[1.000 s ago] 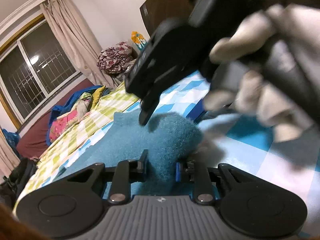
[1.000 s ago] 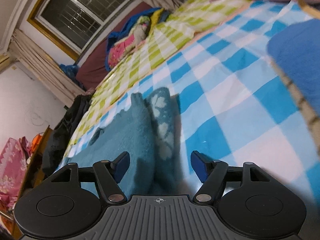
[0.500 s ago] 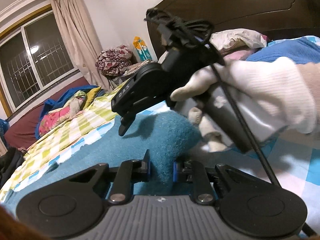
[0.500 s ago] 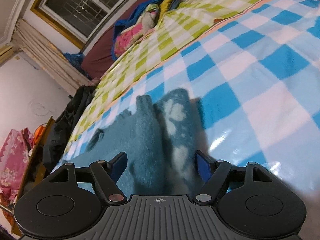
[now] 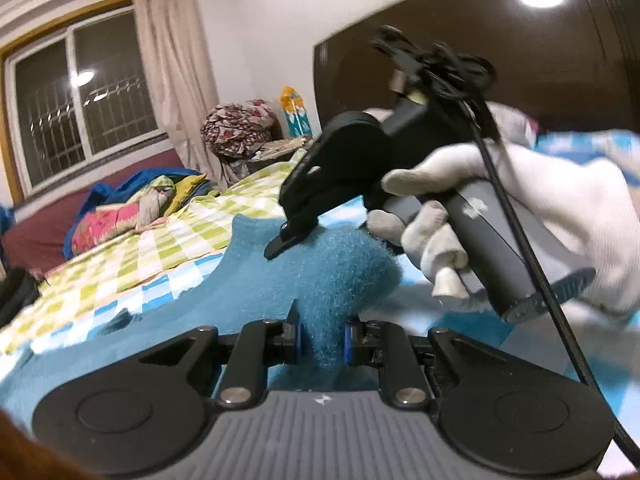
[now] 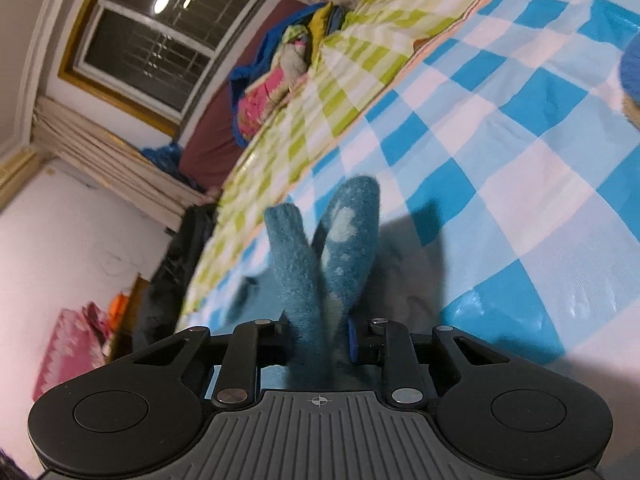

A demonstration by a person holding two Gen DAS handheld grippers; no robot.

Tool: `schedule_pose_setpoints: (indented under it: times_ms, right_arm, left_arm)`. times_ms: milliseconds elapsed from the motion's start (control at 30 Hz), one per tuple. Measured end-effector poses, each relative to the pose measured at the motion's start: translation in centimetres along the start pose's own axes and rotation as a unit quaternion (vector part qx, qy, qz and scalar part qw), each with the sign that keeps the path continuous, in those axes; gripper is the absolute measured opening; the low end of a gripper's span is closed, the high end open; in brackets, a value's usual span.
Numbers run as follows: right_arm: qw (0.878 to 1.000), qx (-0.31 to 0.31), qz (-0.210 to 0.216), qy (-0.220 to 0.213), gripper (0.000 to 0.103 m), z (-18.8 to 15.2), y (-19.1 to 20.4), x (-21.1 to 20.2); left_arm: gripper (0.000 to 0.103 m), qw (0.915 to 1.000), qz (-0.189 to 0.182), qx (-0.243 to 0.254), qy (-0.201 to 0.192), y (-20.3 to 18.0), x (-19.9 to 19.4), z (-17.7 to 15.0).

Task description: Fold small clothes

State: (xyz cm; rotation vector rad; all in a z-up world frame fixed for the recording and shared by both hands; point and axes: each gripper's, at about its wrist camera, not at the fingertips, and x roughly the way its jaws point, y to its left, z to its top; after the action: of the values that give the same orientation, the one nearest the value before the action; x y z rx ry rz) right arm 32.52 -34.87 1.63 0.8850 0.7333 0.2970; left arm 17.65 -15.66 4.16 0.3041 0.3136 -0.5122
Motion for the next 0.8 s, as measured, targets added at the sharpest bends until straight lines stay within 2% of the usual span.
schedule_pose_setpoints:
  times_ms: [167,333,600,800]
  right_arm:
    - [1.0,-0.009,0.0,-0.013,0.023,0.0,3.3,-1.6]
    - [1.0,-0.016,0.011,-0.022,0.023,-0.2,7.2,-1.6]
    - [0.999,-0.029,0.032,-0.024,0.023,-1.7,14.0,1.5]
    - [0.998,-0.048,0.036,-0.012,0.023,-4.0,19.2,5.8]
  left_arm:
    - [0.024,0.9981,-0.007,-0.056,-0.024,2.0,-2.1,1.1]
    - [0.024,0.9922,-0.004,-0.116,-0.046,5.7,-4.2,2.0]
    - [0.024,0.9804,0.022,-0.178,-0.081,11.9,-7.6,1.5]
    - [0.024,0.9678,0.058,-0.226,-0.095,17.7,-9.6,-0.7]
